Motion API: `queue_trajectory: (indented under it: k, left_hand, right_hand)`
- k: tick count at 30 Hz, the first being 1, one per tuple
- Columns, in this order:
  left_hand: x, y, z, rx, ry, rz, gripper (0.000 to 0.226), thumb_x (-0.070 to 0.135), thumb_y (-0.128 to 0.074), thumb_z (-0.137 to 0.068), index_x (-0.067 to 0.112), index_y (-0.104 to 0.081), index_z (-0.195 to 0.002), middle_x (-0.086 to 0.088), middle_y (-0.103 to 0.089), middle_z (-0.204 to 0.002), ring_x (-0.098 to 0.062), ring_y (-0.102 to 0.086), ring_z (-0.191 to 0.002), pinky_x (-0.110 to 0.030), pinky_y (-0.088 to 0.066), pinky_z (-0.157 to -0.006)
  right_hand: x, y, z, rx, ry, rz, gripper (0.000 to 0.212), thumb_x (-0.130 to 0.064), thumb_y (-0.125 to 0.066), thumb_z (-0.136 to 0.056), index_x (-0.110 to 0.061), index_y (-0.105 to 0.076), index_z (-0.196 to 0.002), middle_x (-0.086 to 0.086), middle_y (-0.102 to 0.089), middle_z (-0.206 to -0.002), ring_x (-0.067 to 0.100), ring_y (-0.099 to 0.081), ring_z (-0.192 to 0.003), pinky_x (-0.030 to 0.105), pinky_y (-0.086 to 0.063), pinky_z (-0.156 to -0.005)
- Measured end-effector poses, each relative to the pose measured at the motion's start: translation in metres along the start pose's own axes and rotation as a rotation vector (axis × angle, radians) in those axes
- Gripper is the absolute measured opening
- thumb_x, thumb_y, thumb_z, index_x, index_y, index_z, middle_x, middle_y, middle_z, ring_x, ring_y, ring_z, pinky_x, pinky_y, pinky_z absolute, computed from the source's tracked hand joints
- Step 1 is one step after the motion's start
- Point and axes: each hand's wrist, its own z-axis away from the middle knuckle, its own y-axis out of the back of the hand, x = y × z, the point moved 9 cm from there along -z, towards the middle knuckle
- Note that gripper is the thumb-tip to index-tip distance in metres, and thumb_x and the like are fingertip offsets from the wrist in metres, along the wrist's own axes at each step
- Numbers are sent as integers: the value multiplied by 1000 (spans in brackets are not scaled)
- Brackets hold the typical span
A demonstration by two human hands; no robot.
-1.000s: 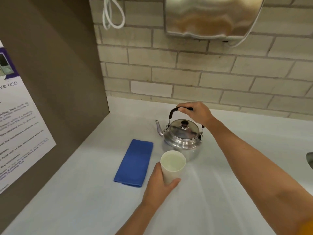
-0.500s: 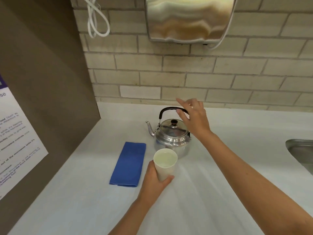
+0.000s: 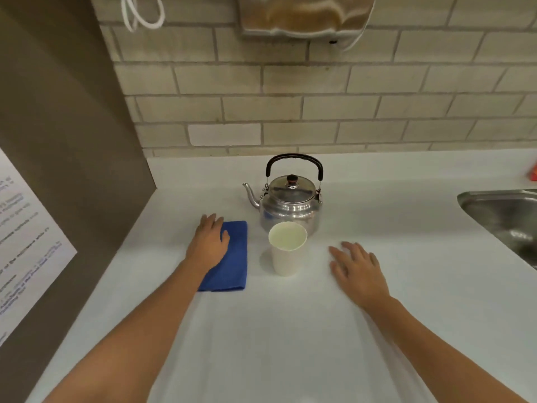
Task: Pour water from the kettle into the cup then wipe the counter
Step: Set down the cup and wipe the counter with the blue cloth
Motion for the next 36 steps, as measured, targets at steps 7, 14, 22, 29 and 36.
queue_trajectory:
  k: [7,14,22,29,36]
  left_hand:
    - [-7,-29,4,24,-55,-237,47,14,-30,-95,4,-29,-141,-14,-28,-152,-30,-21,-140,-42,-22,-113]
    - [-60,-4,71,-30,117,-272,56,28,-27,-96,5,-13,-146,-14,-9,-158,-25,-4,-146,-43,-3,-119]
    - [65,-62,147,28,124,-207,64,41,-24,-96,6,-5,-146,-20,0,-157,-33,2,-145,-40,-1,-119]
    - [27,-45,177,18,382,-233,65,40,-21,-97,5,2,-146,-24,9,-155,-34,9,-145,-40,2,-118]
    - [123,-95,179,77,448,-304,72,43,-23,-94,-6,-2,-143,-36,0,-151,-47,1,-141,-49,0,-117]
  right_hand:
    - [1,-3,-2,-9,-7,-12,41,-40,-38,-95,-32,-40,-135,-1,-35,-147,20,-21,-140,42,-17,-115]
    - [-3,0,2,-47,-17,-36,42,-39,-37,-96,-30,-40,-136,2,-34,-149,22,-19,-141,43,-15,-115]
    - [-6,-2,5,-126,-35,-83,44,-38,-30,-97,-28,-33,-140,4,-25,-153,22,-11,-144,44,-8,-118]
    - [-4,3,11,-181,55,-105,43,-35,-30,-98,-25,-34,-139,6,-22,-153,24,-11,-143,42,-8,-118]
    - [39,13,7,-222,79,-41,44,-37,-25,-98,-28,-28,-142,2,-17,-156,24,-6,-144,46,-6,-118]
